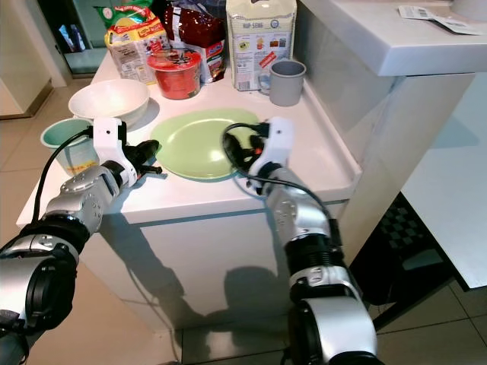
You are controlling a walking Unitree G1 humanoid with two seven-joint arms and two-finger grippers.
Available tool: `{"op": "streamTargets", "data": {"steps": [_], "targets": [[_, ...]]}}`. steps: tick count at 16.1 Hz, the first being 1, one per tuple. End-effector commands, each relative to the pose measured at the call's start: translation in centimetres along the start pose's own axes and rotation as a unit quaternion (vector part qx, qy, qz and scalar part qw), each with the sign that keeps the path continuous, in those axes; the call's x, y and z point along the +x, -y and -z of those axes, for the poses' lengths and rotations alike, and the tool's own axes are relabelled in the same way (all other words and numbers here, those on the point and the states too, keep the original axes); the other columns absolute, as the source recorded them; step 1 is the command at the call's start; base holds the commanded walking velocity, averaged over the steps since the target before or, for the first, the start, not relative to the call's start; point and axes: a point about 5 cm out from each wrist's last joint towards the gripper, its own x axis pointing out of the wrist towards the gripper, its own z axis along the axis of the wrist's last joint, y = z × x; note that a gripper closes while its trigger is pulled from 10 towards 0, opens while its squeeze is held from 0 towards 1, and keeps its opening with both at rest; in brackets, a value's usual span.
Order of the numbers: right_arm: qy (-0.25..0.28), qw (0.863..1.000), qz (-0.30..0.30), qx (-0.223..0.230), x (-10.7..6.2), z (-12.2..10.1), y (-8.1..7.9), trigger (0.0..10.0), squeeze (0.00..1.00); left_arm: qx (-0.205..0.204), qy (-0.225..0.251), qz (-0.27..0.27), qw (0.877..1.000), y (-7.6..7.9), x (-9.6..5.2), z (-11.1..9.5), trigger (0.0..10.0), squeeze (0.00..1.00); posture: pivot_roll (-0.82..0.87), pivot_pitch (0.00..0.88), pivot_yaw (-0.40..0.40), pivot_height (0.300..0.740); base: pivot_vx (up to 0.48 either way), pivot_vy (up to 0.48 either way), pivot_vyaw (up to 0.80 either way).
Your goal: Setting the table
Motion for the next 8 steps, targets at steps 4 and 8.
{"op": "streamTargets", "data": {"steps": [4,8], "targets": [[-0.023,1.0,-0.006,-0.019,0.2,1.1,-0.6,10.0,0.0,-0.032,-0.026,-0.015,0.999,-0.4,-0.1,0.8,10.0,0.0,0.05,0.0,0.057,0.74,0.0,0.0,0.0],[0.013,0.995,-0.001,-0.099,0.1,-0.4,-1.1,10.0,0.0,-0.022,-0.033,-0.014,0.999,-0.3,-0.1,0.9,10.0,0.0,0.05,0.0,0.058,0.74,0.0,0.0,0.0]]}}
